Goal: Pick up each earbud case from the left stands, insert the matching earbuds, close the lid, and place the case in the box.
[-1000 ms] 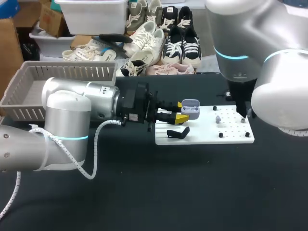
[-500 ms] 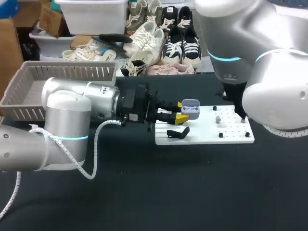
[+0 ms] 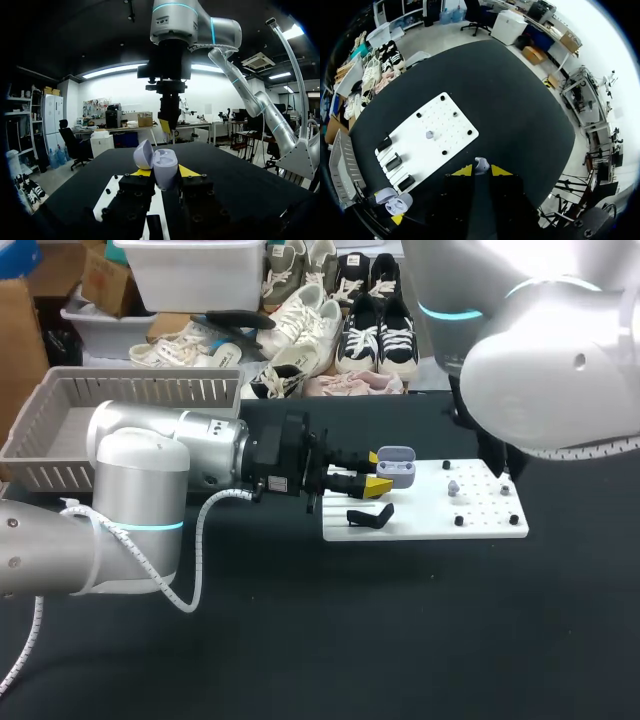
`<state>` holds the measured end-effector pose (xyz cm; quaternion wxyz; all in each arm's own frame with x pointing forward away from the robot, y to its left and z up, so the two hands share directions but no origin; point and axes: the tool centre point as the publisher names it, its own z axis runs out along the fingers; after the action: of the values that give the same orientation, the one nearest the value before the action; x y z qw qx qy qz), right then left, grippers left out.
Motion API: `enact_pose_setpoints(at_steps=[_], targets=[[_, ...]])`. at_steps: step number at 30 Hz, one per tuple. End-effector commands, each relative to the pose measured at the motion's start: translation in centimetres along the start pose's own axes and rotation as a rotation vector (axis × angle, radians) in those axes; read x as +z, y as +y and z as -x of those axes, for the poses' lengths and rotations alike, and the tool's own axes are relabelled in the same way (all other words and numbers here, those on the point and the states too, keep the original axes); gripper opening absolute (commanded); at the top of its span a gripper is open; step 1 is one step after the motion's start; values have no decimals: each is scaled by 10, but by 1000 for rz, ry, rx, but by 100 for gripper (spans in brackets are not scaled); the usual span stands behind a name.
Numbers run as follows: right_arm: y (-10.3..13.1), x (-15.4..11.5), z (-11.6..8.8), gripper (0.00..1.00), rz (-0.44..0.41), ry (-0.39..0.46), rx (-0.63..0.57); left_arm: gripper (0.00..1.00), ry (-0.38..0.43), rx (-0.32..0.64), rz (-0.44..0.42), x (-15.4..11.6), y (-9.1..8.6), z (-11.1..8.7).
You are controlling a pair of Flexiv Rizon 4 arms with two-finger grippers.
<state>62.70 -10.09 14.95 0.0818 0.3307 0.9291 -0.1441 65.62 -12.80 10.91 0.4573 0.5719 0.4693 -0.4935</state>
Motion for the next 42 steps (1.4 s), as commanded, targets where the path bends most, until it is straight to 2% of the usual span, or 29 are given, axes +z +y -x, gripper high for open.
enact_pose_setpoints(at_steps=[1, 12, 18, 22, 29, 42], targets=[[1, -1, -1, 0, -5, -1, 2, 0, -1, 0, -4, 0, 1, -1], [1, -1, -1, 0, -5, -1, 2, 0, -1, 0, -4, 0, 1, -1], [4, -24, -5, 0, -28, -12, 92, 0, -1, 0, -4, 0, 1, -1], [7, -42, -9, 0, -43, 32, 147, 0, -1, 0, -4, 0, 1, -1], [26, -66, -28, 0, -20, 66, 123, 0, -1, 0, -4, 0, 1, -1], [59, -81, -58, 0, 9, 72, 50, 0, -1, 0, -4, 0, 1, -1]])
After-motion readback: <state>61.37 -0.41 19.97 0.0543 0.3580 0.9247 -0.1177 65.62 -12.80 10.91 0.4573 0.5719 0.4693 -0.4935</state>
